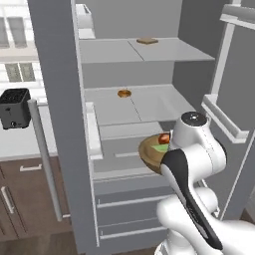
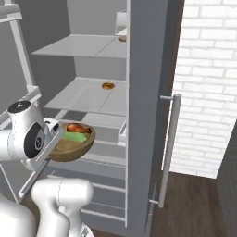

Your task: Pick the chicken drumstick and corn from their plates and place them in the bowl. Then put the bowl in the fridge.

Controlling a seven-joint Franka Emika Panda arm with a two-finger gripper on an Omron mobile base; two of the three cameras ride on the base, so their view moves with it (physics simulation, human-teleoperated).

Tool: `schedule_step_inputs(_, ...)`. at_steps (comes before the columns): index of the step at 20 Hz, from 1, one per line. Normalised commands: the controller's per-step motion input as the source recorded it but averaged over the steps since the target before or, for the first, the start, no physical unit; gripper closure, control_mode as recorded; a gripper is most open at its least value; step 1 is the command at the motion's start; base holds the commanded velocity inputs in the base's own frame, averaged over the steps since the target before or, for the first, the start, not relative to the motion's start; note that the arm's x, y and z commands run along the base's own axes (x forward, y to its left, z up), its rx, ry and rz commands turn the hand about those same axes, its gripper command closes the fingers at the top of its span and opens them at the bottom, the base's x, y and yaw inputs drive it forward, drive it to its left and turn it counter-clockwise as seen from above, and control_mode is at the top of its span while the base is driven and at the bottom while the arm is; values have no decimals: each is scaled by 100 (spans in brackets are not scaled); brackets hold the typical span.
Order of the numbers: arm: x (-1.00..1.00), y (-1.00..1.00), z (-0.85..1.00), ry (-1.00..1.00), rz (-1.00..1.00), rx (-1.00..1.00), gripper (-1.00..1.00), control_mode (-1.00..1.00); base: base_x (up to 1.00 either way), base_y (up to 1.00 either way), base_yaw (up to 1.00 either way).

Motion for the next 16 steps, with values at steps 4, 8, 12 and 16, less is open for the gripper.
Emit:
schedule_step_inputs(4,0,0,0,0,0,0,100,100,48,43,-22)
schedule_step_inputs(8,0,0,0,0,0,0,100,100,46,16,-9)
schedule_step_inputs(12,0,0,0,0,0,0,100,100,36,8,-3)
schedule_step_inputs(16,0,0,0,0,0,0,100,100,38,1,-1)
